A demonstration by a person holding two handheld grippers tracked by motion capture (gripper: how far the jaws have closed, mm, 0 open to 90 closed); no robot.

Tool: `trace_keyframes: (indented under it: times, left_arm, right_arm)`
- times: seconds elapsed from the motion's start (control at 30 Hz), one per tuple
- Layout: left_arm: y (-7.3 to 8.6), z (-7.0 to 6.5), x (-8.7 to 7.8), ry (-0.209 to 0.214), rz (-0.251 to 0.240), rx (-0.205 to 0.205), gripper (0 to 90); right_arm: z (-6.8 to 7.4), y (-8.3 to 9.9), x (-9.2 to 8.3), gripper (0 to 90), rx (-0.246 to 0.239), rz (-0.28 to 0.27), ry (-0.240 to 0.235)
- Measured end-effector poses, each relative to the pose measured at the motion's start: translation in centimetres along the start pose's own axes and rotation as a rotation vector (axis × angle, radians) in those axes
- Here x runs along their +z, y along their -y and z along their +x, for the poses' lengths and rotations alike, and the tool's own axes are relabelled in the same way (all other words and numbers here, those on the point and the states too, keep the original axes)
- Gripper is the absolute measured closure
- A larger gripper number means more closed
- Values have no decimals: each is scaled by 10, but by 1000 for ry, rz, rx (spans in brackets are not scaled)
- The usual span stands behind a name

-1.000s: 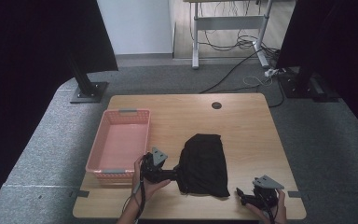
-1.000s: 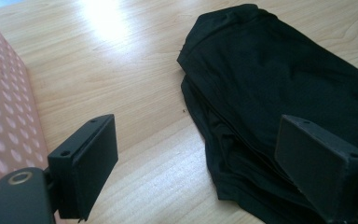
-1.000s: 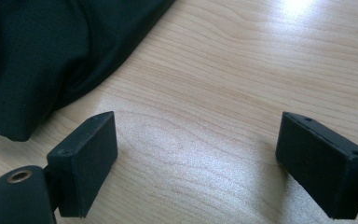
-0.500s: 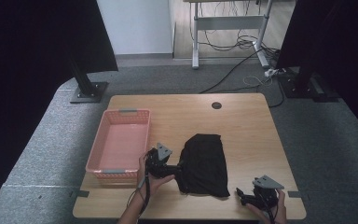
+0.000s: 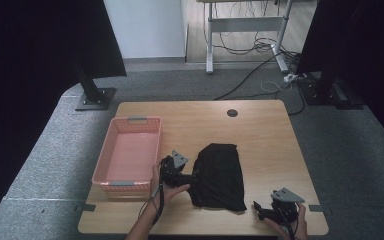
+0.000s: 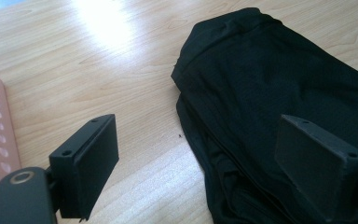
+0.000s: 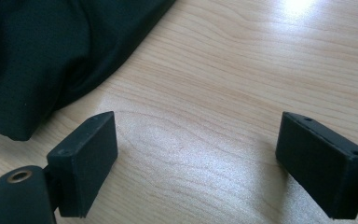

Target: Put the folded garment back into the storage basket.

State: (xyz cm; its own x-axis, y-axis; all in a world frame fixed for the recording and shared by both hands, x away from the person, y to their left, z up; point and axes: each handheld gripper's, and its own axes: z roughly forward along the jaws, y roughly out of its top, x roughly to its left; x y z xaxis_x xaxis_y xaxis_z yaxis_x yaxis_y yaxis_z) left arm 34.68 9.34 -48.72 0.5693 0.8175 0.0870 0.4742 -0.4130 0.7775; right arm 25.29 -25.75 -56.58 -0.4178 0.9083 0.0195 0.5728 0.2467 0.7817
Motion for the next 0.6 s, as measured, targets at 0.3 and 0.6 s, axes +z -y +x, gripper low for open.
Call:
trace_keyframes:
  times: [0.3,0.6]
  left_arm:
    - [-7,1,5,5,4,-6,131]
    - [-11,4,15,9,3,-38,131]
  right_arm:
    - [0,0,0,127,0,0,0]
    - [0,0,0,127,0,0,0]
